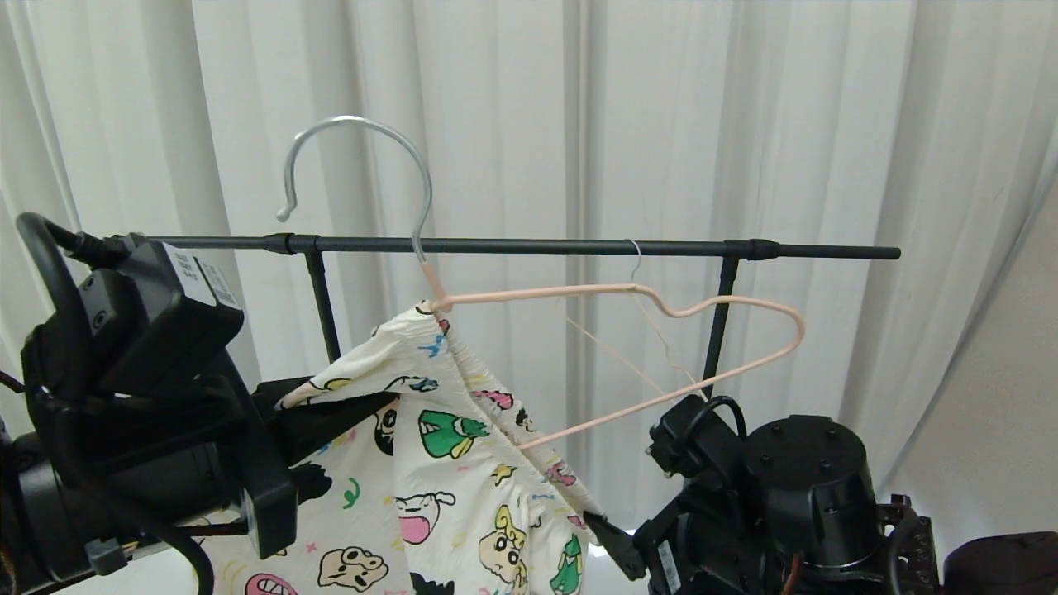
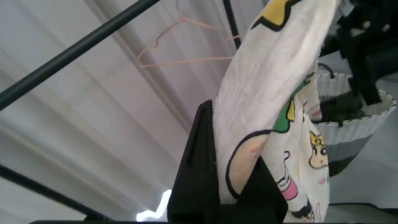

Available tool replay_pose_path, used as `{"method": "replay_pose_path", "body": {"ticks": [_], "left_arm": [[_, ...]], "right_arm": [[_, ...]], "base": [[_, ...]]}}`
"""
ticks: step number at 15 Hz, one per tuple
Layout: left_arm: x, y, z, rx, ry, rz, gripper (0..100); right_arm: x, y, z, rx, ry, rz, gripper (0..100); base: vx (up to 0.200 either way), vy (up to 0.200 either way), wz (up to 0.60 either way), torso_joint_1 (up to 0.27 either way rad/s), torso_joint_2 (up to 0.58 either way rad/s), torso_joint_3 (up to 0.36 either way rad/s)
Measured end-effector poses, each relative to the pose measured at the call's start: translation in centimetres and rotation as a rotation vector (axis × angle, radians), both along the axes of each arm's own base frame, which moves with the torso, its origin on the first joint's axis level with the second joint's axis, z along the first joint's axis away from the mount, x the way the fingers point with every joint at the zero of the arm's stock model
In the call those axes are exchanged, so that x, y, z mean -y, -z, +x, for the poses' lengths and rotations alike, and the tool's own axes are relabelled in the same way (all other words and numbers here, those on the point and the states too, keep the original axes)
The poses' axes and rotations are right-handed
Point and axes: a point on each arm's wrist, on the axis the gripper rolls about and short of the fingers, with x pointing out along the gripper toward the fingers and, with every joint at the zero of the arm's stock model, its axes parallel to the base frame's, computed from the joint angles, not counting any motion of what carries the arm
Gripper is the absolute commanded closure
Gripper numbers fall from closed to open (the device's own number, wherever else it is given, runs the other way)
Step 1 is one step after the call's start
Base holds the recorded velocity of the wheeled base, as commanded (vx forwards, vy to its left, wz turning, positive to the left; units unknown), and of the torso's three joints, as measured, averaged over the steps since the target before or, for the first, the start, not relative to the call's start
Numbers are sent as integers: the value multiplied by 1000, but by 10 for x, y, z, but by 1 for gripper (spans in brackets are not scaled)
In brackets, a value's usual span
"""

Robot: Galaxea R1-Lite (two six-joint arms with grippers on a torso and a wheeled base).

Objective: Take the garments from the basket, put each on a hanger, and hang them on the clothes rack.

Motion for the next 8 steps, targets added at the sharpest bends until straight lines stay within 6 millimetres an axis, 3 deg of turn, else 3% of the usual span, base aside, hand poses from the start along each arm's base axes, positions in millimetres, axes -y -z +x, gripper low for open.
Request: {"method": "replay_pose_path", "body": {"ticks": [5,8], "left_arm": [[-11,17,-1,-10,-107,75,100],[-19,37,-9,-11,-108,166,100]], "right_arm": [[39,-4,34,86,127,-98,0],[56,-10,46,110,187,-106,0]], "base": [[0,0,0,0,0,0],[0,0,0,0,0,0]]}}
